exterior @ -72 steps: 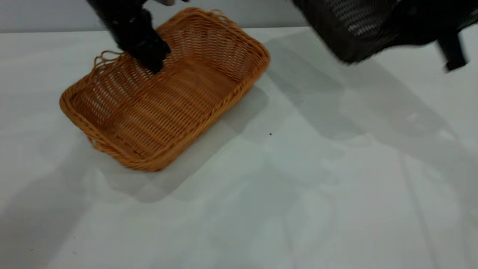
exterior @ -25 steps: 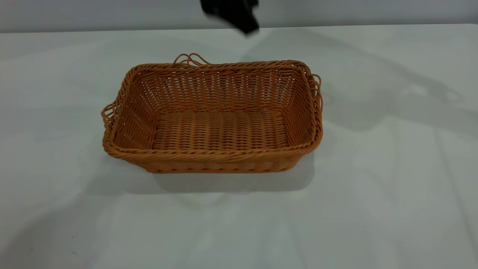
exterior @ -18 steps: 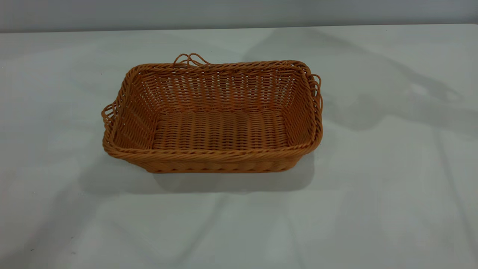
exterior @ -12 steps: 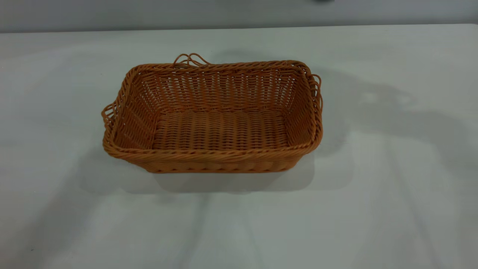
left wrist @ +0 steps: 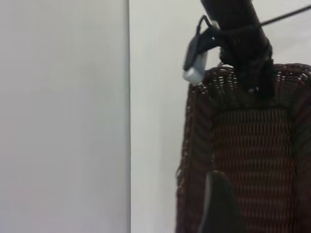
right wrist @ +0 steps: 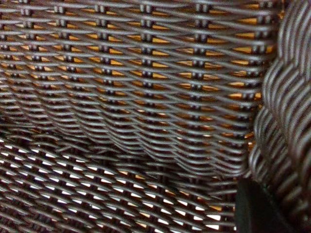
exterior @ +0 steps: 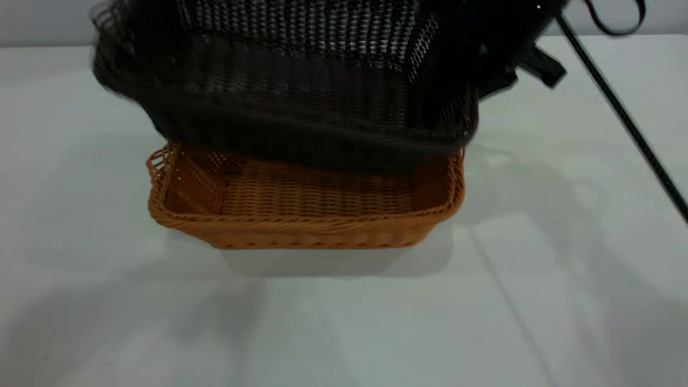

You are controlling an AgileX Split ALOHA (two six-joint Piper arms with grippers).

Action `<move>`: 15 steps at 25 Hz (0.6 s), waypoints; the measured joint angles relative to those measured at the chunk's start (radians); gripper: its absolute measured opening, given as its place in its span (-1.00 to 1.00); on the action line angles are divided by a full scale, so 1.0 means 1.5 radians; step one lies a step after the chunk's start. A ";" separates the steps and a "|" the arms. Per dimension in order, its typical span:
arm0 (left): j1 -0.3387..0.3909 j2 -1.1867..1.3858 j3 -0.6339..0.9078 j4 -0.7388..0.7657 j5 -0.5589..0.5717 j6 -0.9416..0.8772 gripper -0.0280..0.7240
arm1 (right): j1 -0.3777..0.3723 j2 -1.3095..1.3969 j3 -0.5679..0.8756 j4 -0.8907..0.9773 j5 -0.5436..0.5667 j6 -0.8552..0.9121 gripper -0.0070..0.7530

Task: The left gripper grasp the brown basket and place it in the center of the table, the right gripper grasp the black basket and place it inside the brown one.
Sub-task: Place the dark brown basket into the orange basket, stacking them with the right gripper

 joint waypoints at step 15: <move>0.000 -0.001 0.002 0.004 0.000 -0.008 0.19 | -0.001 0.040 -0.012 -0.035 -0.012 0.000 -0.38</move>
